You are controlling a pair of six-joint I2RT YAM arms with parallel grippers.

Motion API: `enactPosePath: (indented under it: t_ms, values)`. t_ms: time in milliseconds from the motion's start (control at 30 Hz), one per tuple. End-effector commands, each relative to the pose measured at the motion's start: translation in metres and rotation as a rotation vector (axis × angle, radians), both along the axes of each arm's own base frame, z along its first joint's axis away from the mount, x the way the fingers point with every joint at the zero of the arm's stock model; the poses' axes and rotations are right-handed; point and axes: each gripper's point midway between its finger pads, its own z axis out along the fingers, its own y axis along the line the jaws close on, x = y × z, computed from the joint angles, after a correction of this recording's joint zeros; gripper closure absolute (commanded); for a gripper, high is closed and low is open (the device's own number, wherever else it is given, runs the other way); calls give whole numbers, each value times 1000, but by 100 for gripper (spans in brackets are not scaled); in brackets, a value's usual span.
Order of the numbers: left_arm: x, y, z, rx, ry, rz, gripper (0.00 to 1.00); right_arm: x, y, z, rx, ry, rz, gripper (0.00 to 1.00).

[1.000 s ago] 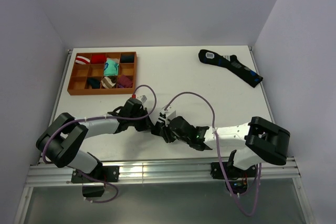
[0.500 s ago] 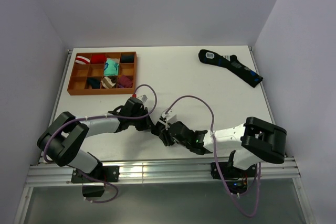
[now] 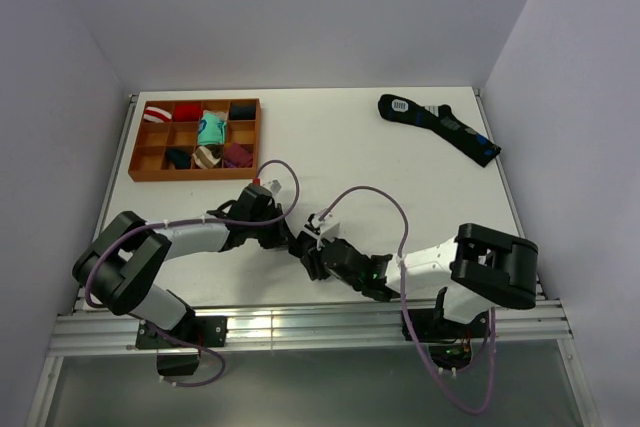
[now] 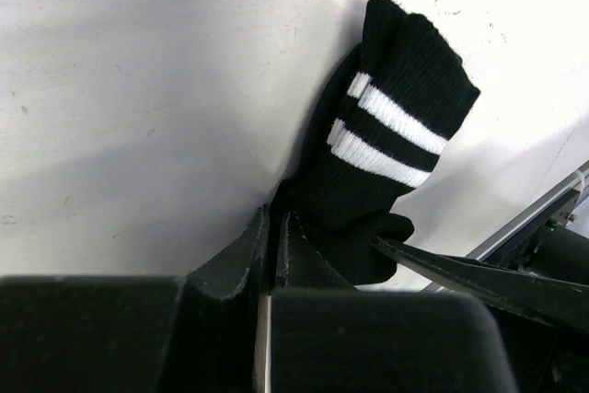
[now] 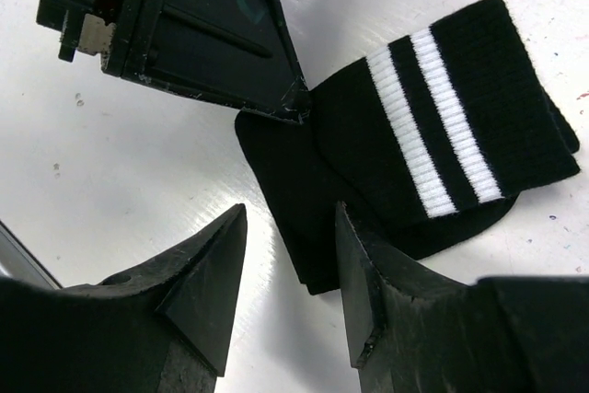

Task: Roll the socks
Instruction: Roll the sock at the center of the board.

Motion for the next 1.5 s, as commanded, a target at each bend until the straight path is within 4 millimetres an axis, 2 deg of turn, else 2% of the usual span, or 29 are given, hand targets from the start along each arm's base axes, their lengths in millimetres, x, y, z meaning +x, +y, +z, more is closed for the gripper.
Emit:
enactPosePath:
  t_ms: [0, 200, 367, 733, 967, 1233, 1467]
  values:
    - [-22, 24, -31, 130, 110, 19, 100, -13, -25, -37, -124, 48, -13, 49]
    - [-22, 21, -27, 111, 133, 0, 100, -15, -24, -43, -189, 12, -13, 44]
    - [-22, 28, -28, 126, 176, -20, 100, -17, -20, -44, -249, -25, -12, 44]
    - [-22, 38, -28, 135, 190, -34, 100, -7, -16, -18, -300, -82, -25, 41]
    - [-20, 40, -26, 144, 183, -33, 100, -2, -16, -9, -335, -98, -40, 41]
    - [-18, 41, -25, 149, 178, -33, 100, 8, -4, 29, -335, -153, -9, 39]
    - [-17, 41, -21, 155, 172, -35, 100, 10, 2, 34, -340, -161, 39, 39]
